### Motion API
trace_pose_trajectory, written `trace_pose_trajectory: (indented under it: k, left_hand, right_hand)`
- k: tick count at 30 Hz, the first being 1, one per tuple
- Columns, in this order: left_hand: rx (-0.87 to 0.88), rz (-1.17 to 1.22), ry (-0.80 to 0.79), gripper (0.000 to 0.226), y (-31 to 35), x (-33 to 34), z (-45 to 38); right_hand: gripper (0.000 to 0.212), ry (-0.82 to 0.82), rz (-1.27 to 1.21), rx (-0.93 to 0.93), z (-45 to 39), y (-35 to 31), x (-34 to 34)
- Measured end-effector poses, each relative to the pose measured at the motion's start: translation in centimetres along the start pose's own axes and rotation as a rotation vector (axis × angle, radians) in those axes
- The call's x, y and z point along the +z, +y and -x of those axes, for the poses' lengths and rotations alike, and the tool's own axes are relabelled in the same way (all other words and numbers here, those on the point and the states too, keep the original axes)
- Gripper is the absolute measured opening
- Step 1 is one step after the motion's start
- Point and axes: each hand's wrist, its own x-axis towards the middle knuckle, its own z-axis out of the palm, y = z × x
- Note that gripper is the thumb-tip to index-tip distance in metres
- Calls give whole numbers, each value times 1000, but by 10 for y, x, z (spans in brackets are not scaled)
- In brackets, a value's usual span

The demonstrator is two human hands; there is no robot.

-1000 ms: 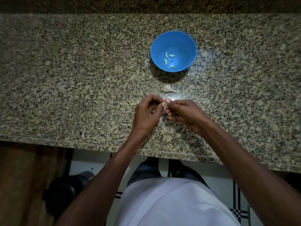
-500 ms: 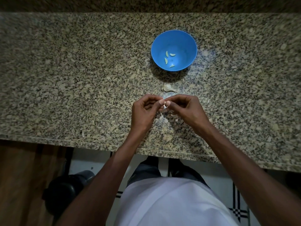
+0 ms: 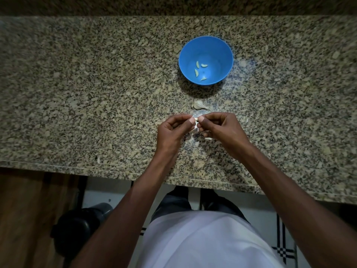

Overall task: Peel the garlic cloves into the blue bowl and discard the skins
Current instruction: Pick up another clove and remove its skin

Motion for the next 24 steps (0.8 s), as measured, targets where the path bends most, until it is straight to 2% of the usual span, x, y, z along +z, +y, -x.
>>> trace_pose_trajectory:
  k: [3, 7, 11, 18, 24]
  left_hand:
    - [-103, 107, -8, 12, 2, 2, -2]
    - [-120, 142, -27, 13, 4, 2, -3]
    - [-110, 111, -25, 12, 3, 0, -5]
    - [-72, -24, 81, 12, -1, -6, -9]
    - [-3, -300, 185, 15, 5, -27, -10]
  right_hand:
    - [20, 4, 19, -4, -1, 0, 0]
    - [23, 3, 8, -3, -2, 1, 0]
    - [25, 2, 0, 18, -1, 3, 0]
    - [24, 71, 6, 53, 0, 10, -5]
    - [12, 311, 399, -18, -16, 25, -43]
